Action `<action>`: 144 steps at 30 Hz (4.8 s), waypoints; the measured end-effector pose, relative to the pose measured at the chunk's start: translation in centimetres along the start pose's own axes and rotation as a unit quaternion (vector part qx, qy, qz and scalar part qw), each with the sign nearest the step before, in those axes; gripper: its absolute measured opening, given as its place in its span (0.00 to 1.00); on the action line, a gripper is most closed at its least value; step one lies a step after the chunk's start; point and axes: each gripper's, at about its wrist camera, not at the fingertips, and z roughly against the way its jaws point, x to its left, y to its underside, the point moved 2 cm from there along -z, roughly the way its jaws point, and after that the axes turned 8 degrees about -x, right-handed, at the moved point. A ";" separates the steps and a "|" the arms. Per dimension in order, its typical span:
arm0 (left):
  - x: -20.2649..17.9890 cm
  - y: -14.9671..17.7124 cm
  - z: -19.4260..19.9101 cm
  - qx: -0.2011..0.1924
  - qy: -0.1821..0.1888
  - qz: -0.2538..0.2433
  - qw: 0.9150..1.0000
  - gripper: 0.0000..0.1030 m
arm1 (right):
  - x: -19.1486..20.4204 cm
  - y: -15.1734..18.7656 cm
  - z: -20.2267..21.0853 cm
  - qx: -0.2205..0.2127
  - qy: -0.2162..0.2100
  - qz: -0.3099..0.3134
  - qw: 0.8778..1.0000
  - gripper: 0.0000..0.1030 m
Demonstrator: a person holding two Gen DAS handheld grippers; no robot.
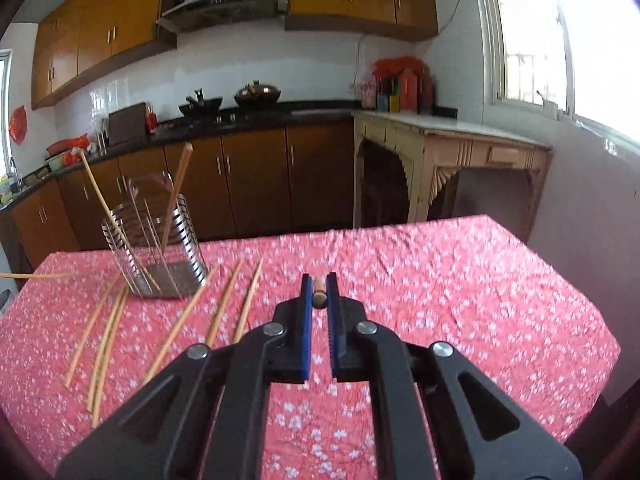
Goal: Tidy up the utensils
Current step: 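Raise the left tool's chopstick above the wire holder while the right tool carries its chopstick there, then open the left tool over the holder while the right tool releases its chopstick into it, then lower the left tool onto another chopstick while the right tool closes on a chopstick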
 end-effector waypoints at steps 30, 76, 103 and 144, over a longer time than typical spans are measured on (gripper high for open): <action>-1.7 -8.5 2.8 -0.101 0.015 0.009 0.995 0.07 | 2.9 -10.6 6.3 -0.062 -0.134 -0.036 0.988 0.07; -15.4 -14.7 -10.4 -0.110 0.066 0.022 0.992 0.07 | 14.6 -16.4 -11.0 0.045 -0.196 -0.012 0.980 0.07; -9.9 -13.3 -6.5 -0.097 0.004 0.004 0.995 0.53 | 6.2 -14.0 -8.9 0.029 -0.078 -0.045 0.995 0.36; -10.1 12.4 -8.8 0.206 0.016 -0.059 0.977 0.10 | 7.9 11.9 -9.8 0.217 -0.070 0.031 0.973 0.08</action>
